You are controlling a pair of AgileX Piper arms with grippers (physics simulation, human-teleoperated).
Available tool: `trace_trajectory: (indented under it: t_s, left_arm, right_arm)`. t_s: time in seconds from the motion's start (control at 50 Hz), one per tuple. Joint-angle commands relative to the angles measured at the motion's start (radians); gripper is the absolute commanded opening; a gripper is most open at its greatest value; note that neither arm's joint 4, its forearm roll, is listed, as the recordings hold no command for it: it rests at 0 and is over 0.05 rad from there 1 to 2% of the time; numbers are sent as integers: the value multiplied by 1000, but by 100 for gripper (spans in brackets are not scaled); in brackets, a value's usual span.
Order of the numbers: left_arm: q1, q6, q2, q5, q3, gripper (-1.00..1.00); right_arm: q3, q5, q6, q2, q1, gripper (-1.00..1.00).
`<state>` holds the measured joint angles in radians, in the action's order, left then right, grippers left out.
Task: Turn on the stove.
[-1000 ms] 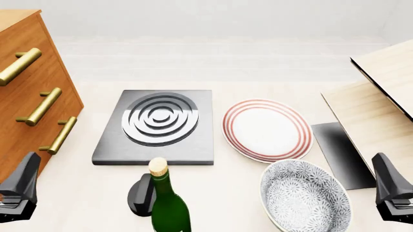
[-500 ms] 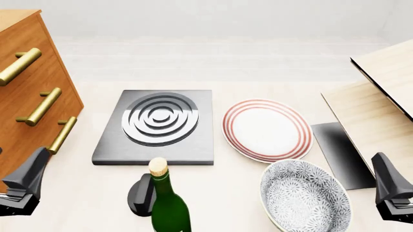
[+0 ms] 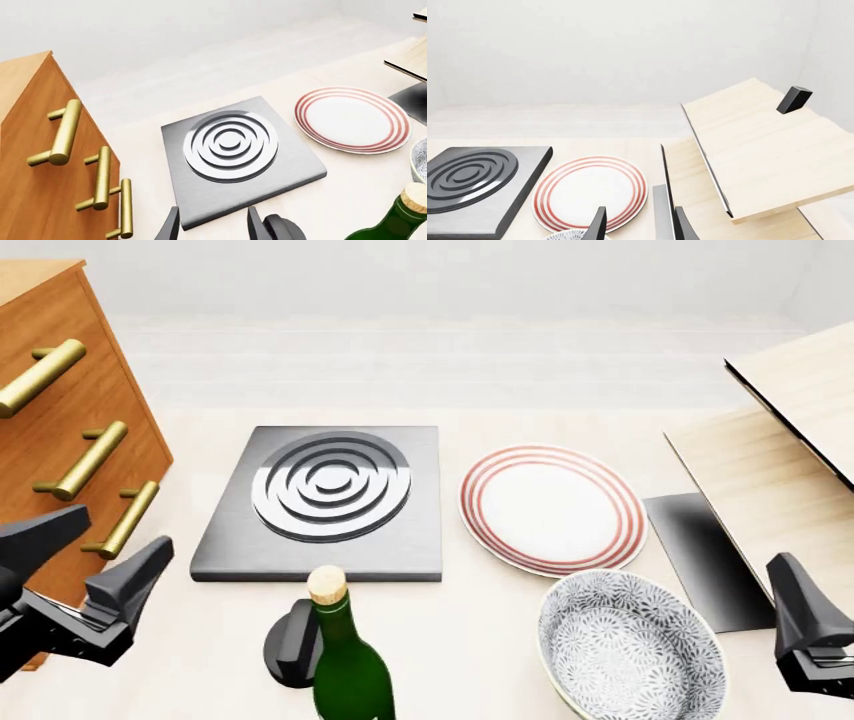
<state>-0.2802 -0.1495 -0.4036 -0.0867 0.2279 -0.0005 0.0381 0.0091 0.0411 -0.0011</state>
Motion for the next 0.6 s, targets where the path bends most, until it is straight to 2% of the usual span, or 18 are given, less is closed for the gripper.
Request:
trace_trajectory:
  t_s: [0.02,0.1,0.12,0.26,0.34,0.5,0.52,0.56,0.6]
  left_arm:
    - [-121,-8,-76,-76,76,100]
    - [-122,-1,-81,-137,112,100]
    - [-141,27,-104,-150,126,100]
    - [-161,34,-144,-204,178,100]
    - [-130,18,-168,-239,202,100]
    - [-136,8,-207,-296,252,100]
    - [-151,27,-240,-300,258,100]
    - [-136,3,-228,-312,260,100]
    - [-171,39,-277,-314,275,100]
  right_arm:
    - [0,-3,0,-3,0,100]
    - [0,-5,0,-5,0,100]
    - [0,-15,0,-15,0,100]
    - [-1,-26,-1,-26,0,100]
    - [-1,-29,-1,-29,0,100]
    - [-2,-36,-1,-34,0,100]
    - [-3,-36,-1,-35,0,100]
    - [-3,-37,-1,-35,0,100]
    - [-3,-38,-1,-35,0,100]
